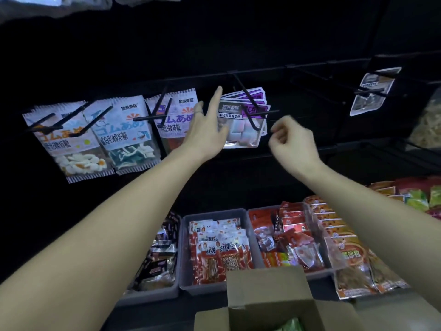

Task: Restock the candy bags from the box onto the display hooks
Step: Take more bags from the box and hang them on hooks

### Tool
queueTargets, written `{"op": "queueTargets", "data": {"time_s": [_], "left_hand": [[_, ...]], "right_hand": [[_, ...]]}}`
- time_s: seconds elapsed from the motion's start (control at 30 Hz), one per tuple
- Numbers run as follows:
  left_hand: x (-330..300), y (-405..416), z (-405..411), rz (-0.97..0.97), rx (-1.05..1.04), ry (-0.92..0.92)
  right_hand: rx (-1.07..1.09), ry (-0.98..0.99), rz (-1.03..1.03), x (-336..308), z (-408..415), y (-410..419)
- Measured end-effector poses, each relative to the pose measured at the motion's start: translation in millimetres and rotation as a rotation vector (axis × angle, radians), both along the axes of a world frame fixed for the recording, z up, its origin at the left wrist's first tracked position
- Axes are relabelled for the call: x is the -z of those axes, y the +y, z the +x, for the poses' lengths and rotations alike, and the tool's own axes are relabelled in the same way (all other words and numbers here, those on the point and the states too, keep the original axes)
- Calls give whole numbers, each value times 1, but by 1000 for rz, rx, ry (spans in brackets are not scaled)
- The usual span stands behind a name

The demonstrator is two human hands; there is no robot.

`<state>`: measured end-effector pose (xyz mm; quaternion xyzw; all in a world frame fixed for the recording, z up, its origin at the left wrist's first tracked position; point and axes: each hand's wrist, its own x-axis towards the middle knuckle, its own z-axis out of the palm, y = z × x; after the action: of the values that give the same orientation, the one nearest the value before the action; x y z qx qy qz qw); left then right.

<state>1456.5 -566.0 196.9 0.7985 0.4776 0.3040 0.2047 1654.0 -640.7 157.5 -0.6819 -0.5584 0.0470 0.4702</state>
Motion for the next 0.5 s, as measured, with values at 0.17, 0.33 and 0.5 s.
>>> {"op": "queueTargets", "data": {"time_s": [0.17, 0.33, 0.5], "left_hand": [[-2, 10, 14, -5, -8, -39], [11, 8, 22, 26, -3, -98], [20, 8, 28, 39, -29, -116]], "right_hand": [[-193, 111, -112, -28, 13, 24], [-345, 186, -121, -41, 5, 58], [-411, 301, -162, -42, 16, 74]]}}
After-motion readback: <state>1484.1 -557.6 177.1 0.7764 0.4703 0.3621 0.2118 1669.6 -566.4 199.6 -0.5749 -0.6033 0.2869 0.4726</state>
